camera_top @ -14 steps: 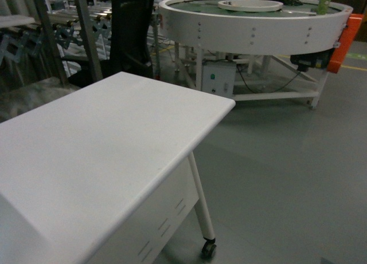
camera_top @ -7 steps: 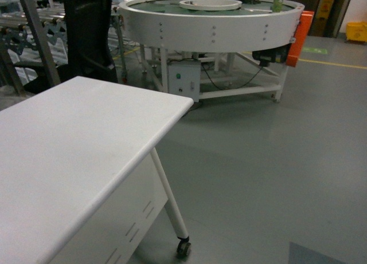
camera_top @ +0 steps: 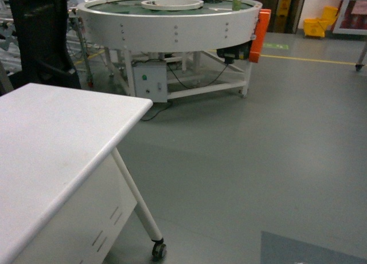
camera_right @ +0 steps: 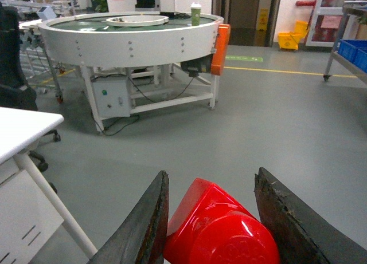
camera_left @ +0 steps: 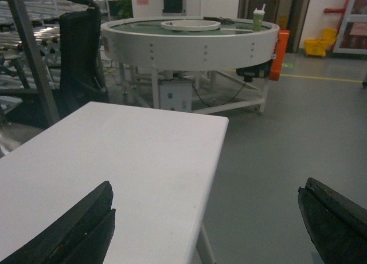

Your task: Pick red block from blue box to shelf

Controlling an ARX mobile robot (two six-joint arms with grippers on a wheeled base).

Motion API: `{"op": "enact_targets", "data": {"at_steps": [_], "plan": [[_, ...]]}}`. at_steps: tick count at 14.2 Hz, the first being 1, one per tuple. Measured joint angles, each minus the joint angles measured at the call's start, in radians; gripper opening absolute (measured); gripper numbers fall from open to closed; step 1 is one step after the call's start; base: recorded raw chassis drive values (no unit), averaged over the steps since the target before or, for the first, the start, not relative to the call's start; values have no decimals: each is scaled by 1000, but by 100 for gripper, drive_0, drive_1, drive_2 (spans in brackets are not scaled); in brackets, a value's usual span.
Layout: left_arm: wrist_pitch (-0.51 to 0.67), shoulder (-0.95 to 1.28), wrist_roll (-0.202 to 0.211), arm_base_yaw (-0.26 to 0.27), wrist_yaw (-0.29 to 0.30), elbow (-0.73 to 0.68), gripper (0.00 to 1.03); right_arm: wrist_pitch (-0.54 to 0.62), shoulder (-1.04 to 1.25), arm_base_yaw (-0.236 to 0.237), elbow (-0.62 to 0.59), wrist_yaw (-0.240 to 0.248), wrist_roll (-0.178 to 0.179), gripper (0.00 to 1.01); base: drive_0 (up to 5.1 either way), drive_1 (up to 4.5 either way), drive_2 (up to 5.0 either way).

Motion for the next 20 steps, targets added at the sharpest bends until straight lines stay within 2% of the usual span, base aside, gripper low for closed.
{"op": "enact_targets", "data": {"at_steps": [14,20], "plan": [[0,0,0,0,0,0,98,0,0,0,0,0,0,39,-143,-143,-143],[3,0,0,-1,0,0,98,3,0,0,0,1,0,39,0,0,0]]}}
